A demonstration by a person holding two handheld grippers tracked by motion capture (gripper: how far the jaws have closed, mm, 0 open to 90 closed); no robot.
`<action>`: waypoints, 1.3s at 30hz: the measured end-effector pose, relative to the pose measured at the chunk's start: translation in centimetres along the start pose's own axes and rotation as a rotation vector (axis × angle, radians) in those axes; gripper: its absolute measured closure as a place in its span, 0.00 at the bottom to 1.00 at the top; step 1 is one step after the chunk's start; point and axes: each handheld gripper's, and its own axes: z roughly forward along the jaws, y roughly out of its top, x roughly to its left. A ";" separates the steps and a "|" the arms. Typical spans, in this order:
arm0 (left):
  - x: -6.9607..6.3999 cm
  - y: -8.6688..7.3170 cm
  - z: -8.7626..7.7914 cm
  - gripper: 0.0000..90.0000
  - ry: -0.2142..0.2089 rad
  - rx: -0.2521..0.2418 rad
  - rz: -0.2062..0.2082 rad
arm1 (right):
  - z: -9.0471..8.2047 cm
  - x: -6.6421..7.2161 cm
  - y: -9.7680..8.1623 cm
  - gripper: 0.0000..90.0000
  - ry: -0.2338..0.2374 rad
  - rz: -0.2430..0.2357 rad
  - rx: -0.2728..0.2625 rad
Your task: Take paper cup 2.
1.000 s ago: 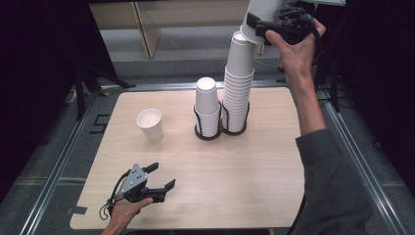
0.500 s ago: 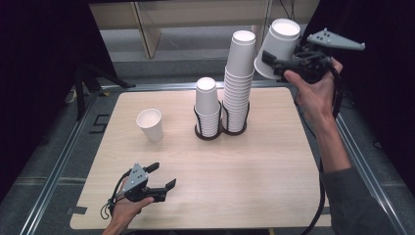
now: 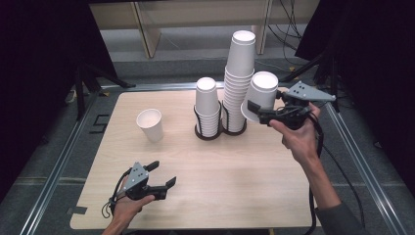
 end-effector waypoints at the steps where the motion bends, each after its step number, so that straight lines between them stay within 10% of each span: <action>1: 0.0 0.0 0.0 0.16 0.002 0.004 0.002 | 0.1 0.2 -0.4 0.19 0.007 0.008 0.015; 21: 0.2 0.3 1.3 0.16 -0.005 -0.032 0.006 | 4.4 3.9 -9.1 0.19 0.128 0.060 0.118; 39: -1.0 0.3 3.6 0.16 -0.125 -0.109 -0.002 | 7.3 7.2 -12.3 0.19 0.250 0.074 0.175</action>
